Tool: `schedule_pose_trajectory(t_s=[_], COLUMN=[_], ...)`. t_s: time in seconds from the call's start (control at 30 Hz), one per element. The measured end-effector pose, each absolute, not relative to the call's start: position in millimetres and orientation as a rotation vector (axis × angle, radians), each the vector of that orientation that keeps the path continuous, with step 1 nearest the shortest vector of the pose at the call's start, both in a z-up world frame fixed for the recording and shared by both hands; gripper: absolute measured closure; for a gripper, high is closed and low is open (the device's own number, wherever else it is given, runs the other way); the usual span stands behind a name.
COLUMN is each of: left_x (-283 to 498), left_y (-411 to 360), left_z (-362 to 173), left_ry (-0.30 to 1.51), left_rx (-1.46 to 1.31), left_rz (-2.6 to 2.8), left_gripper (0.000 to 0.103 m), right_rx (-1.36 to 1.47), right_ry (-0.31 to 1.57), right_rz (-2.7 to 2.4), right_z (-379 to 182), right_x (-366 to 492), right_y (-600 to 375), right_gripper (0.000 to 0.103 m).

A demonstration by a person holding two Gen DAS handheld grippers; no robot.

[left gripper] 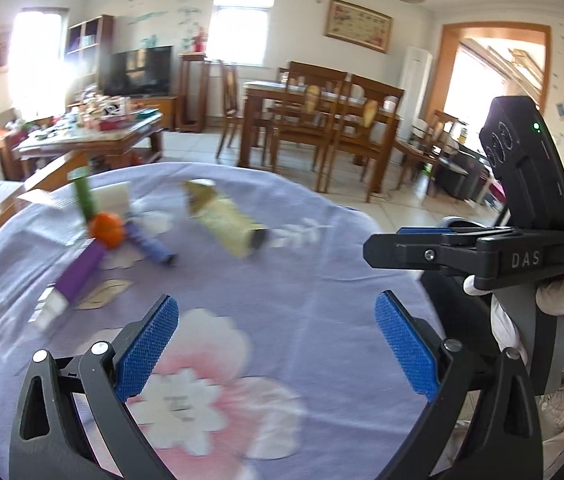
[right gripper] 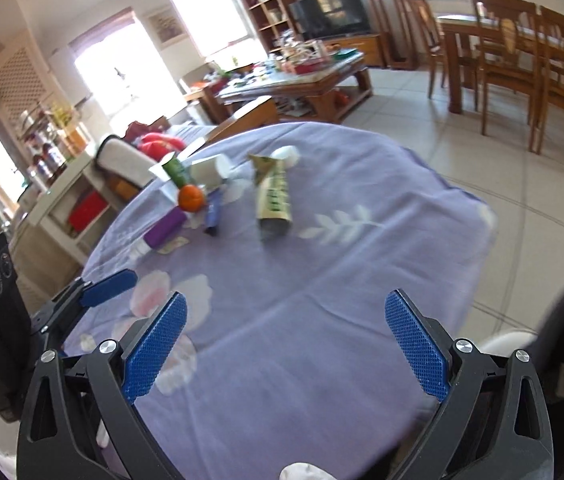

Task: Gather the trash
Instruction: 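Move both tools back over the table toward the remaining trash, then grasp the purple tube with the left tool while the right tool grasps the yellow-green wrapper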

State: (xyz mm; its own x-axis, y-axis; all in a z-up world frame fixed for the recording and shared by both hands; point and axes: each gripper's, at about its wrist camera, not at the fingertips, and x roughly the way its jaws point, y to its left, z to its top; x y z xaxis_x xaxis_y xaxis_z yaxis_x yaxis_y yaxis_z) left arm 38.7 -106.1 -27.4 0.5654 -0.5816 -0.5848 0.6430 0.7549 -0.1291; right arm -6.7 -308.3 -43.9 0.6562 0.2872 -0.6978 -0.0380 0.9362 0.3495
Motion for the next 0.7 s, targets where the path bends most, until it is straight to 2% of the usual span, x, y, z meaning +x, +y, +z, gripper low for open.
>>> schedule_pose_trajectory(t_s=[0.47,0.7], left_x=[138.5,175.1], left_y=[-3.7,-0.5], left_z=[-35.3,-52.4], left_ry=[0.743,0.852], left_rx=[0.109,0.176], left_rz=[-0.465,-0.494], left_gripper=[0.005,0.005], right_rx=[0.268,0.224], right_ry=[0.834,0.874], right_rz=[0.224,0.207], right_z=[-63.6,-79.6], right_x=[98.4,137.1], right_y=[-264.5,-254.7], right_gripper=[0.006,0.021])
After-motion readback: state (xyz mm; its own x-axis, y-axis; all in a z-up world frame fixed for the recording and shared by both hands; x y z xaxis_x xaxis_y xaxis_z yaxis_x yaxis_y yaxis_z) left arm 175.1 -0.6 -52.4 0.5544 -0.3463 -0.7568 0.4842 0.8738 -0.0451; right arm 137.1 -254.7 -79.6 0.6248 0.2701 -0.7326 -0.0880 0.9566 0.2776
